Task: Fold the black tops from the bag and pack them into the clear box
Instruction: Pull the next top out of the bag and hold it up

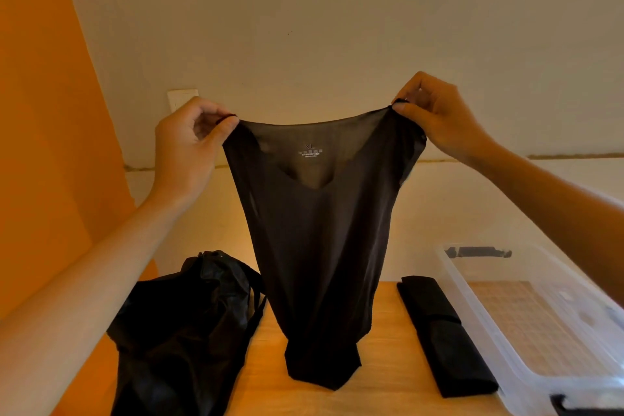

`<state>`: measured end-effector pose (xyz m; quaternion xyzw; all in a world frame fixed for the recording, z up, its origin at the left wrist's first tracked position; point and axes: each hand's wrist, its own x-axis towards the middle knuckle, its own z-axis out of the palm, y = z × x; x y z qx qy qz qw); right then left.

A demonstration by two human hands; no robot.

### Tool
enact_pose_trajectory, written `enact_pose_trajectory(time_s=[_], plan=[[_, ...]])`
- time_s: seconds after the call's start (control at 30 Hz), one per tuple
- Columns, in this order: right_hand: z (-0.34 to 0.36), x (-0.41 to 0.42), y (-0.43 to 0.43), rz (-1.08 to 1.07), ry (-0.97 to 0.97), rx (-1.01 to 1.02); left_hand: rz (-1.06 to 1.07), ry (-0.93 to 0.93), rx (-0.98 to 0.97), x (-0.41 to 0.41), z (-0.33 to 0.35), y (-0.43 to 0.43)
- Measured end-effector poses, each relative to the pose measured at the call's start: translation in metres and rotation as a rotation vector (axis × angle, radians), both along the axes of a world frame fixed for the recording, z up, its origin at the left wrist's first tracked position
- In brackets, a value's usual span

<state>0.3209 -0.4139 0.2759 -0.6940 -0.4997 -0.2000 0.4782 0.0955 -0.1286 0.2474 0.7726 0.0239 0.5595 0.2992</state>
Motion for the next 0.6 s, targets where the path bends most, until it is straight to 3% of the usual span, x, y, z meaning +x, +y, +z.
enact_pose_trajectory(time_s=[0.17, 0.33, 0.43, 0.53, 0.6], plan=[[0.024, -0.005, -0.010, -0.047, 0.023, -0.094, -0.015, 0.077, 0.231, -0.012, 0.018, 0.004], [0.038, -0.010, -0.014, -0.159, -0.059, -0.226, -0.067, 0.539, 0.461, -0.015, 0.031, 0.004], [0.045, -0.013, -0.011, -0.281, -0.175, -0.211, -0.101, 0.428, 0.252, -0.015, 0.041, -0.007], [0.055, -0.017, -0.012, -0.374, -0.180, -0.139, -0.272, 0.371, 0.004, -0.018, 0.051, -0.022], [0.061, -0.023, -0.012, -0.393, -0.174, -0.060, -0.312, 0.347, -0.011, -0.019, 0.053, -0.031]])
